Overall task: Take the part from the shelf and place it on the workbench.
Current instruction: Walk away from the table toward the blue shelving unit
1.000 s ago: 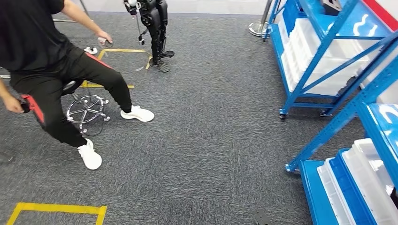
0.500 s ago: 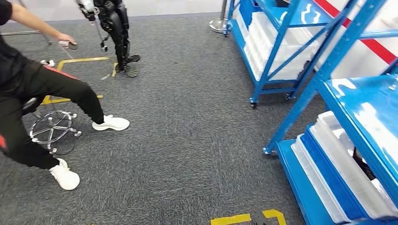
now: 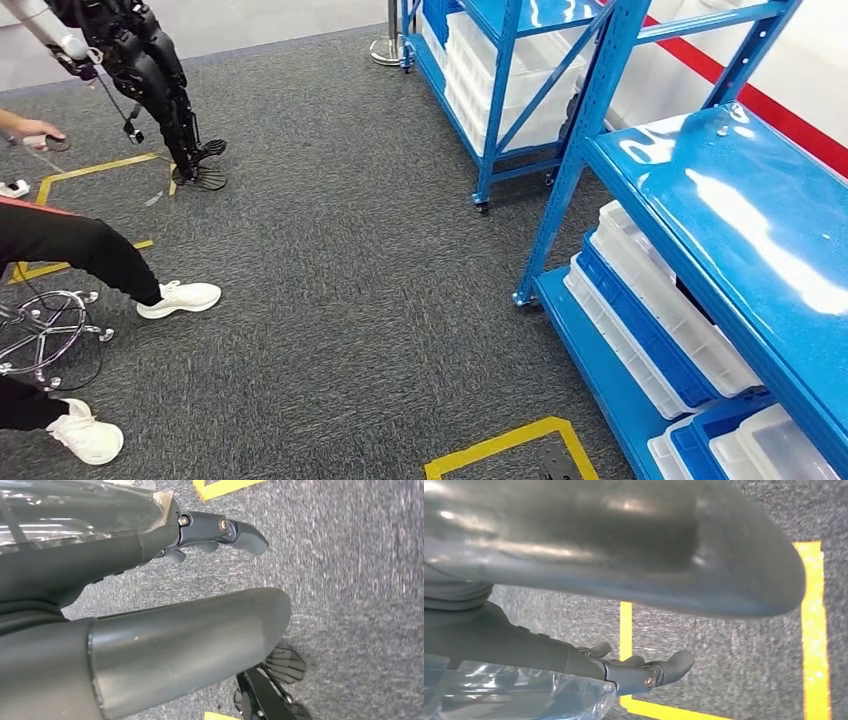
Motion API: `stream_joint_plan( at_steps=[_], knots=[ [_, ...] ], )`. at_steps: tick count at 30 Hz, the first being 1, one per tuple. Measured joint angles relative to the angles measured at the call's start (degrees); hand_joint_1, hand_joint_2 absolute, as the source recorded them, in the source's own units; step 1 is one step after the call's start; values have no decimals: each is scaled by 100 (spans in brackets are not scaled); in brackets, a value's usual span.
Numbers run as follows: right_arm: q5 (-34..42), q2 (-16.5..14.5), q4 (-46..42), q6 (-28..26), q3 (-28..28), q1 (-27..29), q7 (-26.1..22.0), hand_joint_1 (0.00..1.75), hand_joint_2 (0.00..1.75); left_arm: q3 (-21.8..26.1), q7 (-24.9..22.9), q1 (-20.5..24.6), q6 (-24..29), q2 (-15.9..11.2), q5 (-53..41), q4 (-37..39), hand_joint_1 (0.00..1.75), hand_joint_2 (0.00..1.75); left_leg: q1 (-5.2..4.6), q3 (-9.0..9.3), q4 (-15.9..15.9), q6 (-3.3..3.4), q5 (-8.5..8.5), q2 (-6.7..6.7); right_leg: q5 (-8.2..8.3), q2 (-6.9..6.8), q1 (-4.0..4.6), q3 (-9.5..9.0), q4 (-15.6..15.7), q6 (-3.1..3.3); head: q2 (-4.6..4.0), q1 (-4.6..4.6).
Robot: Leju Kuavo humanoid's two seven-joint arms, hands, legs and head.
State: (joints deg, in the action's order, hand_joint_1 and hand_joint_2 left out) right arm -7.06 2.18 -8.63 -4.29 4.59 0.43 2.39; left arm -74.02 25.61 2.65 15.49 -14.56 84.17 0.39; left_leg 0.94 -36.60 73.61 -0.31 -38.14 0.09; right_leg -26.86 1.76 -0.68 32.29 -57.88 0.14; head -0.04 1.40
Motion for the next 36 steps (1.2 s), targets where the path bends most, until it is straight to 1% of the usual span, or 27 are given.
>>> stream_joint_plan(
  at_steps=[1, 3, 5, 6, 7, 8, 9, 11, 12, 13, 15, 16, 17, 18, 19, 20, 21, 22, 24, 26, 28, 29, 30, 31, 32, 34, 36],
  knots=[
    [-4, -2, 1, -2, 0, 5, 1, 0, 0, 33, 15, -1, -14, -1, 91, 0, 0, 0, 1, -27, -5, 9, 91, 8, 0, 83, 8, -8, -2, 0, 0, 0],
    [-22, -9, 1, -17, 0, 8, 1, 0, 0, 139, 71, 1, -49, -13, 273, 0, 0, 0, 15, 211, -607, 32, 532, 105, -1, 249, 12, -36, -7, -3, 0, 1],
    [-51, -19, 0, -35, 1, -10, 1, 0, 0, 234, 116, 1, -64, -36, 356, 2, 0, 0, 39, 498, -1290, 48, 852, 391, -1, 400, 37, -33, -28, -24, 0, 4],
    [-67, -23, -1, -40, 2, -19, 2, 0, 0, 264, 140, 1, -78, -45, 362, 5, 0, 0, 40, 564, -1462, 55, 904, 490, 7, 470, 42, -9, -34, -50, 0, 7],
    [-79, -25, 0, -42, 3, -24, 3, 0, 0, 283, 169, 2, -124, -52, 353, 9, 0, 0, 24, 579, -1514, 68, 899, 513, 22, 539, 40, 24, -36, -84, 0, 8],
    [-85, -25, 1, -40, 5, -20, 4, 0, 0, 292, 205, 6, -207, -55, 334, 11, 0, 0, 6, 581, -1533, 94, 912, 439, 42, 608, 24, 71, -26, -124, 0, 9],
    [-89, -26, 2, -32, 9, -8, 5, 0, 0, 295, 253, 10, -365, -58, 293, 14, 0, 0, -5, 589, -1560, 134, 935, 358, 45, 581, 8, 113, -44, -154, 0, 7],
    [-90, -31, 3, -9, 16, 2, 8, 0, 0, 289, 327, 4, -697, -58, 212, 15, 0, 0, -9, 607, -1625, 226, 979, 194, -85, 283, 8, 281, -302, -165, 0, 14],
    [-91, -34, 3, 2, 21, -7, 10, 0, 0, 281, 356, -7, -845, -56, 177, 15, 0, 0, -12, 611, -1645, 258, 990, 103, -225, 82, 7, 424, -599, -149, 0, 21],
    [-91, -38, 2, 10, 24, -20, 11, 0, 0, 271, 370, -22, -937, -51, 152, 15, 0, 0, -21, 608, -1650, 275, 990, 15, -386, -41, 8, 612, -973, -138, 0, 31],
    [-87, -40, 2, 32, 27, -27, 13, 0, 0, 232, 387, -51, -1191, -37, 46, 15, 0, 0, -30, 600, -1648, 279, 985, -169, -594, -107, -15, 913, -1602, -164, 0, 40],
    [-84, -40, 3, 45, 27, -18, 13, 0, 0, 192, 398, -60, -1392, -26, -50, 14, 0, 0, -31, 598, -1647, 275, 981, -252, -582, -124, -30, 920, -1643, -209, 0, 40],
    [-79, -39, 3, 57, 27, -10, 14, 0, 0, 137, 418, -67, -1632, -13, -164, 7, 0, 0, -29, 602, -1647, 265, 975, -326, -491, -155, -46, 809, -1456, -267, 0, 41],
    [-75, -38, 2, 67, 27, -6, 14, 0, 0, 70, 447, -72, -1883, 6, -275, -7, 0, 0, -27, 614, -1645, 249, 965, -394, -351, -230, -61, 589, -1070, -328, 0, 42],
    [-74, -41, 2, 71, 27, -13, 14, 0, 0, 3, 476, -79, -2106, 22, -368, -23, 0, 0, -40, 630, -1641, 224, 949, -456, -229, -380, -68, 352, -640, -362, 0, 45],
    [-73, -42, 1, 76, 27, -24, 14, 0, 0, -60, 498, -92, -2261, 49, -437, -44, 0, 0, -56, 649, -1636, 189, 927, -515, -139, -501, -65, 158, -306, -362, 0, 41],
    [-72, -44, 1, 87, 27, -35, 14, 0, 0, -120, 507, -103, -2356, 76, -493, -62, 0, 0, -73, 674, -1633, 153, 909, -572, -92, -584, -57, 34, -99, -332, 0, 35],
    [-72, -47, 1, 102, 26, -41, 14, 0, 0, -176, 500, -113, -2396, 113, -544, -80, 0, 0, -86, 698, -1638, 119, 896, -627, -86, -606, -41, 9, -34, -283, 0, 29],
    [-67, -42, 1, 126, 26, -34, 14, 0, 0, -284, 467, -118, -2394, 203, -641, -123, 0, 0, -62, 746, -1650, 51, 871, -704, -68, -463, -36, 16, -25, -191, 0, 17],
    [-57, -36, 2, 132, 26, -28, 13, 0, 0, -375, 421, -119, -2362, 285, -709, -173, 0, 0, -20, 690, -1457, -5, 703, -481, -45, -334, -60, -3, -4, -110, 0, 4],
    [-33, -28, 2, 133, 25, -38, 12, 0, 0, -444, 372, -137, -2313, 347, -743, -217, 0, 0, 2, 392, -797, -23, 320, -131, -26, -201, -57, -16, 2, -39, 0, -11],
    [-18, -24, 2, 133, 24, -39, 12, 0, 0, -471, 351, -149, -2285, 369, -749, -233, 0, 0, 4, 186, -385, -21, 137, -48, -22, -128, -39, -14, 1, -16, 0, -12],
    [-3, -20, 2, 133, 23, -37, 13, 0, 0, -494, 336, -160, -2254, 387, -753, -244, 0, 0, 4, 16, -68, -17, 39, -14, -22, -49, -20, -16, -1, -8, 0, -13],
    [7, -19, 2, 131, 22, -31, 13, 0, 0, -512, 327, -168, -2223, 401, -754, -250, 0, 0, 4, -71, 60, -5, 60, 0, -22, 34, -3, -22, -3, -7, 0, -12],
    [15, -17, 2, 130, 22, -25, 14, 0, 0, -525, 323, -172, -2191, 410, -753, -253, 0, 0, 4, -55, -33, 13, 197, 15, -23, 118, 7, -33, -4, -7, 0, -12],
    [27, -19, 2, 127, 22, -24, 14, 0, 0, -536, 325, -169, -2135, 420, -738, -254, 0, 0, 4, 176, -597, 57, 595, 85, -22, 259, 14, -56, -6, -8, 0, -12],
    [35, -25, 2, 127, 21, -32, 17, 0, 0, -536, 332, -166, -2096, 425, -710, -254, 0, 0, 9, 444, -1209, 92, 867, 306, -22, 370, 29, -57, -16, -17, 0, -10]
  ],
)
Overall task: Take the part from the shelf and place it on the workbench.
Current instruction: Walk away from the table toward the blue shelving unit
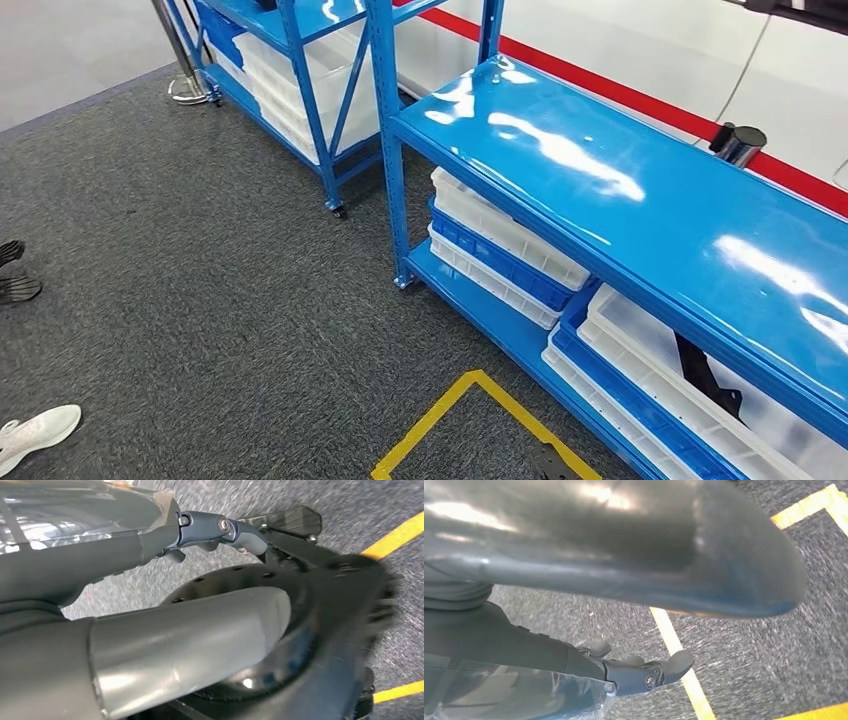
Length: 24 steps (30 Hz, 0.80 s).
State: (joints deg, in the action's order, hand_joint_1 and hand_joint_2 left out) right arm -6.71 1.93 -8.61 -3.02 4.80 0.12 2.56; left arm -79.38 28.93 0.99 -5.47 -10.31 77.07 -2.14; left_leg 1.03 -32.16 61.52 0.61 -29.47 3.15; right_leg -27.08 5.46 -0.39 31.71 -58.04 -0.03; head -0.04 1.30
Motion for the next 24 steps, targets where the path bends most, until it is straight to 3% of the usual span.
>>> stream_joint_plan(
  at_steps=[2, 4, 5, 7, 9, 11, 12, 13, 15, 17, 19, 20, 22, 24],
  knots=[
    [12, -5, -1, 0, -3, -2, 14, 0, 0, 1, 4, 7, 38, 2, 14, 0, 0, 0, -20, 123, -301, 20, 75, 123, 16, 113, 5, 38, -5, -43, 0, 2],
    [32, -4, 1, 0, -9, 19, 32, 0, 0, -1, 6, 23, 76, 5, -1, -1, 0, 0, -50, 134, -360, 65, 98, 7, 45, 229, -15, 101, 5, -119, 0, 3],
    [41, -2, 3, 0, -13, 34, 39, 0, 0, -2, 7, 32, 86, 9, -9, -2, 0, 0, -53, 147, -400, 104, 126, -61, 32, 189, -20, 145, -27, -144, 0, 3],
    [51, -4, 4, 0, -20, 36, 44, 0, 0, -3, 9, 38, 92, 15, -22, -5, 0, 0, -44, 168, -485, 180, 181, -218, -144, -92, -3, 346, -370, -142, 0, 19],
    [56, 1, 4, -1, -29, 14, 47, 0, 0, -8, -11, 32, 97, 15, -54, -7, 0, 0, -57, 162, -501, 207, 192, -385, -463, -391, -11, 715, -1109, -115, 0, 33],
    [61, 16, 4, -2, -38, 14, 49, 0, 0, -14, -60, 27, 127, 8, -48, -5, 0, 0, -58, 150, -500, 201, 186, -551, -617, -478, -47, 950, -1611, -163, 0, 35],
    [63, 23, 4, -4, -40, 23, 49, 0, 0, -14, -84, 27, 151, 3, -13, -5, 0, 0, -53, 151, -499, 193, 181, -624, -569, -505, -67, 903, -1547, -220, 0, 36],
    [65, 31, 4, -7, -42, 30, 50, 0, 0, -11, -102, 28, 175, -3, 35, -4, 0, 0, -44, 158, -498, 178, 173, -694, -446, -558, -88, 727, -1243, -289, 0, 37],
    [64, 36, 4, -14, -45, 24, 51, 0, 0, -5, -128, 30, 210, -39, 110, 2, 0, 0, -57, 194, -486, 114, 136, -821, -176, -841, -106, 232, -394, -384, 0, 40],
    [63, 36, 4, -19, -48, 7, 53, 0, 0, -2, -141, 33, 224, -92, 141, 13, 0, 0, -89, 245, -474, 34, 93, -936, -62, -1016, -92, -8, 31, -344, 0, 28],
    [63, 36, 5, -22, -50, 13, 56, 0, 0, 0, -158, 55, 258, -120, 160, 19, 0, 0, -82, 298, -489, -28, 68, -1051, -59, -902, -76, 16, 41, -247, 0, 12],
    [63, 33, 6, -25, -50, 23, 61, 0, 0, 3, -189, 77, 333, -126, 183, 23, 0, 0, -56, 314, -475, -62, 38, -1039, -52, -835, -92, 14, 46, -207, 0, 10],
    [63, 28, 7, -39, -52, 31, 75, 0, 0, 40, -311, 109, 685, -119, 295, 45, 0, 0, -6, 210, -184, -115, -193, -753, -26, -697, -126, -6, 58, -109, 0, 5],
    [63, 22, 7, -54, -59, 21, 85, 0, 0, 122, -474, 116, 1102, -99, 420, 70, 0, 0, 14, -125, 542, -129, -592, -402, -7, -555, -114, -2, 57, -41, 0, -3]
  ],
)
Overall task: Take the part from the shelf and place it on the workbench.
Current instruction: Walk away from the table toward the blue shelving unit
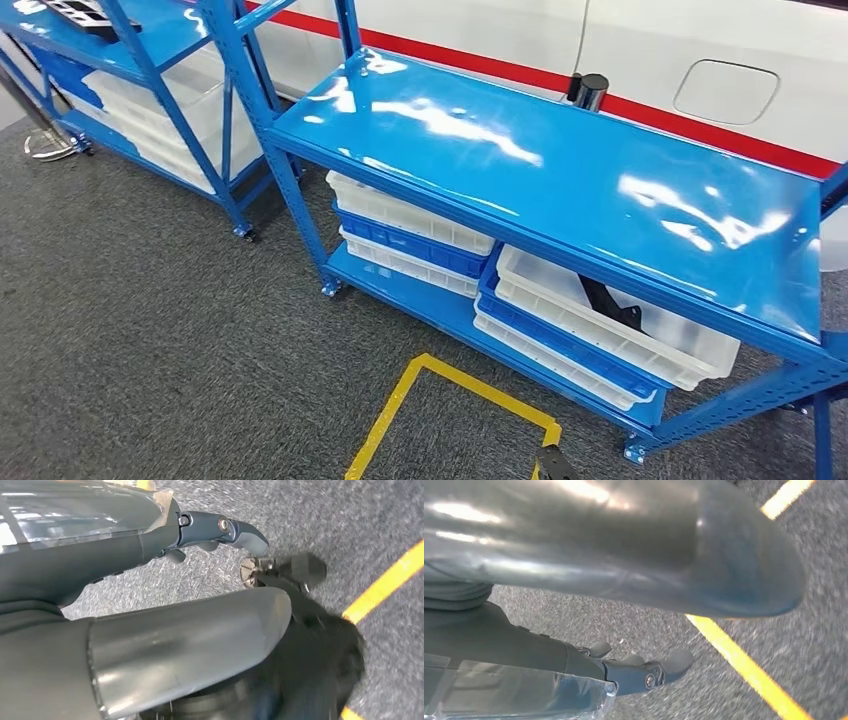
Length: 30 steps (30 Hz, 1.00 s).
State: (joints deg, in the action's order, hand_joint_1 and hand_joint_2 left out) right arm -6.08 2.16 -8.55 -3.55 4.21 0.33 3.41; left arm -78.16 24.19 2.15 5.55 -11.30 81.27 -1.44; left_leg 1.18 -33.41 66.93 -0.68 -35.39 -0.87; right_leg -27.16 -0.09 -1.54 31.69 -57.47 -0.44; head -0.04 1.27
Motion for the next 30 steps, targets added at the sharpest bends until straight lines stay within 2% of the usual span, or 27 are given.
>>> stream_joint_plan(
  at_steps=[1, 2, 3, 4, 5, 7, 8, 9, 11, 12, 13, 15, 17, 18, 19, 20, 21, 22, 23, 24, 26, 27, 28, 30],
  knots=[
    [-1, -1, 0, -3, -5, -2, 0, 0, 0, 38, -73, -1, 143, 9, 32, 10, 0, 0, -1, -186, 368, 1, -145, 62, 3, 79, 17, 3, -2, 14, 0, -1],
    [-3, -1, 1, -6, -9, 1, 0, 0, 0, 67, -143, -2, 254, 16, 44, 20, 0, 0, -1, -315, 594, 6, -186, 87, 3, 164, 32, 1, -4, 16, 0, -1],
    [-5, -2, 1, -9, -13, 7, 0, 0, 0, 87, -199, -3, 342, 21, 45, 29, 0, 0, -1, -354, 620, 17, -110, 98, 3, 252, 42, -6, -7, 16, 0, -1],
    [-7, -4, 2, -14, -15, 13, 1, 0, 0, 100, -242, -2, 411, 25, 48, 36, 0, 0, 1, -287, 417, 33, 73, 117, 2, 340, 46, -16, -11, 15, 0, -1],
    [-8, -9, 2, -20, -17, 14, 2, 0, 0, 116, -276, -1, 476, 27, 58, 39, 0, 0, 7, -141, 58, 51, 312, 183, 2, 426, 46, -27, -15, 13, 0, -1],
    [-8, -20, 2, -35, -20, 6, 8, 0, 0, 156, -336, 2, 578, 31, 99, 53, 0, 0, 23, 148, -630, 71, 627, 436, 1, 583, 66, -20, -31, -7, 0, 2],
    [-8, -23, 2, -42, -21, 3, 12, 0, 0, 182, -366, 7, 616, 33, 126, 61, 0, 0, 19, 219, -807, 79, 680, 519, 8, 649, 72, 1, -36, -31, 0, 3],
    [-8, -25, 2, -48, -23, 5, 16, 0, 0, 206, -393, 14, 648, 36, 147, 68, 0, 0, 2, 239, -865, 90, 675, 542, 18, 712, 70, 27, -32, -67, 0, 4],
    [-8, -23, 4, -54, -25, 28, 31, 0, 0, 237, -430, 46, 695, 42, 168, 74, 0, 0, -24, 245, -903, 153, 710, 400, 43, 794, 50, 92, -18, -150, 0, 5],
    [-8, -25, 5, -55, -25, 39, 40, 0, 0, 244, -439, 63, 712, 44, 170, 75, 0, 0, -26, 252, -935, 199, 734, 331, 15, 710, 54, 137, -66, -173, 0, 8],
    [-8, -28, 7, -55, -25, 40, 48, 0, 0, 251, -446, 76, 723, 44, 171, 78, 0, 0, -21, 257, -968, 243, 757, 254, -67, 561, 66, 225, -210, -173, 0, 16],
    [-8, -35, 7, -56, -25, 18, 55, 0, 0, 273, -454, 79, 733, 46, 174, 82, 0, 0, -33, 254, -998, 297, 775, 86, -390, 204, 81, 541, -859, -131, 0, 32],
    [-8, -36, 7, -56, -26, 7, 56, 0, 0, 292, -461, 72, 733, 49, 183, 85, 0, 0, -47, 243, -996, 306, 772, -87, -666, 87, 76, 872, -1574, -131, 0, 38],
    [-8, -36, 7, -56, -26, 15, 58, 0, 0, 297, -463, 72, 733, 52, 186, 85, 0, 0, -49, 241, -995, 304, 769, -166, -683, 66, 70, 907, -1680, -167, 0, 38],
    [-8, -33, 7, -56, -26, 24, 60, 0, 0, 298, -465, 75, 733, 58, 188, 85, 0, 0, -48, 244, -995, 298, 766, -239, -612, 38, 62, 818, -1542, -219, 0, 38],
    [-8, -29, 7, -56, -26, 29, 61, 0, 0, 298, -465, 78, 732, 67, 188, 85, 0, 0, -45, 254, -993, 287, 758, -309, -478, -29, 53, 611, -1179, -277, 0, 38],
    [-8, -27, 7, -56, -26, 27, 61, 0, 0, 299, -466, 81, 732, 71, 188, 86, 0, 0, -51, 269, -992, 267, 747, -373, -334, -169, 47, 355, -718, -315, 0, 39],
    [-8, -25, 7, -56, -26, 16, 61, 0, 0, 299, -466, 79, 732, 73, 188, 87, 0, 0, -66, 285, -986, 236, 727, -433, -210, -302, 55, 139, -338, -326, 0, 42],
    [-8, -25, 7, -56, -26, 5, 61, 0, 0, 300, -468, 78, 732, 71, 187, 89, 0, 0, -84, 305, -980, 202, 709, -490, -130, -392, 65, 0, -92, -302, 0, 36],
    [-8, -27, 7, -56, -26, 0, 61, 0, 0, 300, -473, 81, 733, 66, 186, 91, 0, 0, -99, 328, -977, 170, 693, -546, -96, -430, 77, -40, 2, -261, 0, 32],
    [-8, -29, 8, -56, -26, 13, 63, 0, 0, 300, -484, 104, 732, 67, 185, 91, 0, 0, -89, 374, -982, 103, 667, -639, -72, -298, 75, -27, -1, -166, 0, 19],
    [-8, -33, 8, -56, -27, 25, 64, 0, 0, 300, -489, 117, 730, 71, 185, 91, 0, 0, -70, 380, -952, 68, 627, -582, -64, -236, 54, -28, 7, -128, 0, 17],
    [-8, -35, 8, -56, -27, 30, 66, 0, 0, 300, -490, 124, 728, 74, 185, 90, 0, 0, -51, 347, -844, 37, 532, -451, -52, -172, 33, -42, 15, -82, 0, 15],
    [-8, -39, 8, -56, -29, 20, 67, 0, 0, 301, -495, 113, 723, 82, 186, 88, 0, 0, -29, 95, -256, 4, 171, -89, -29, -40, 12, -44, 21, -14, 0, 4]
  ],
)
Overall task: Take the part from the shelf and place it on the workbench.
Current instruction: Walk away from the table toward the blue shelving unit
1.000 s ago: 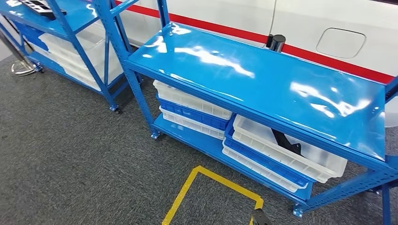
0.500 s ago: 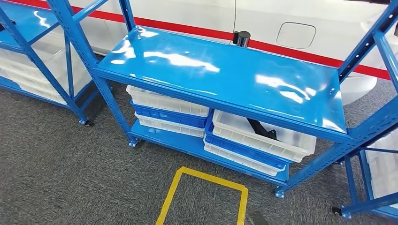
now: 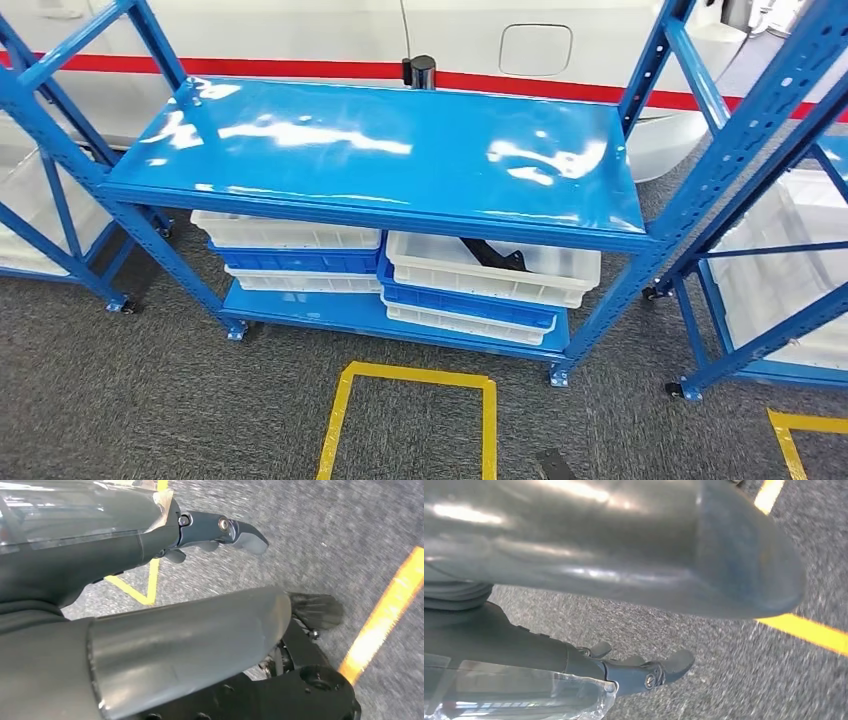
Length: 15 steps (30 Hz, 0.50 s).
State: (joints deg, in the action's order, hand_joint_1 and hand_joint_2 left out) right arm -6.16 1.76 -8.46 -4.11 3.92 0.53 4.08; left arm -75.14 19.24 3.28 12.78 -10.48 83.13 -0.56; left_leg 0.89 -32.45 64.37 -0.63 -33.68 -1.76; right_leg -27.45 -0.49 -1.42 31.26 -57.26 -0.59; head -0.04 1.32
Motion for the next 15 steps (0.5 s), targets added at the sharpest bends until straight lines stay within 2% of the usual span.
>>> stream_joint_plan(
  at_steps=[1, 2, 3, 4, 5, 7, 8, 9, 10, 11, 12, 13, 15],
  knots=[
    [0, 1, 1, 0, -1, -7, 1, 0, 0, 0, -3, -15, -5, 5, 1, -1, 0, 0, 3, -190, 399, -2, -189, 108, 6, 76, 11, 4, -3, 21, 0, -2],
    [0, 1, 1, 1, -1, -9, 1, 0, 0, 0, -7, -30, -12, 12, 1, -3, 0, 0, 4, -360, 734, -1, -306, 157, 8, 159, 22, 5, -5, 27, 0, -3],
    [-1, 1, 1, 1, -1, -7, 1, 0, 0, 0, -13, -42, -19, 19, 2, -5, 0, 0, 4, -462, 902, 4, -312, 176, 8, 245, 32, 2, -8, 27, 0, -3],
    [-3, 1, 1, 2, -1, -3, 2, 0, 0, 0, -17, -48, -23, 26, 2, -7, 0, 0, 6, -459, 840, 16, -193, 187, 8, 329, 38, -6, -10, 26, 0, -3],
    [-9, 0, 1, 2, -1, -3, 3, 0, 0, 0, -21, -49, -25, 33, 5, -9, 0, 0, 9, -357, 573, 32, 16, 217, 7, 413, 41, -19, -12, 25, 0, -3],
    [-31, -4, 0, 3, -1, -12, 9, 0, 0, 1, -26, -49, -26, 39, 15, -11, 0, 0, 27, -34, -192, 70, 422, 451, 4, 572, 57, -30, -21, 15, 0, -1],
    [-42, -6, -1, 3, -1, -21, 13, 0, 0, 1, -27, -49, -27, 41, 20, -11, 0, 0, 31, 82, -465, 82, 521, 562, 6, 644, 65, -17, -27, -1, 0, 1],
    [-54, -7, -1, 4, -1, -28, 15, 0, 0, 2, -28, -51, -29, 43, 24, -12, 0, 0, 24, 137, -608, 93, 545, 638, 11, 706, 68, 7, -30, -27, 0, 3],
    [-62, -7, -1, 5, -1, -30, 17, 0, 0, 2, -30, -52, -31, 45, 27, -13, 0, 0, 6, 148, -639, 106, 526, 632, 21, 767, 62, 37, -28, -63, 0, 4],
    [-66, -6, -1, 5, -1, -25, 18, 0, 0, 2, -32, -50, -32, 48, 28, -14, 0, 0, -9, 150, -656, 131, 534, 562, 34, 832, 45, 74, -17, -105, 0, 5],
    [-70, -5, 0, 7, -1, -14, 18, 0, 0, 2, -35, -47, -32, 54, 29, -17, 0, 0, -13, 157, -682, 167, 553, 485, 30, 830, 35, 108, -38, -138, 0, 3],
    [-71, -7, 1, 8, 1, -6, 18, 0, 0, 3, -38, -42, -33, 58, 29, -19, 0, 0, -10, 167, -714, 208, 573, 410, -16, 738, 43, 171, -125, -155, 0, 10],
    [-77, -6, 1, 10, 4, -17, 18, 0, 0, 4, -41, -43, -37, 65, 30, -23, 0, 0, -2, 177, -762, 271, 602, 243, -265, 403, 65, 431, -631, -133, 0, 34]
  ],
)
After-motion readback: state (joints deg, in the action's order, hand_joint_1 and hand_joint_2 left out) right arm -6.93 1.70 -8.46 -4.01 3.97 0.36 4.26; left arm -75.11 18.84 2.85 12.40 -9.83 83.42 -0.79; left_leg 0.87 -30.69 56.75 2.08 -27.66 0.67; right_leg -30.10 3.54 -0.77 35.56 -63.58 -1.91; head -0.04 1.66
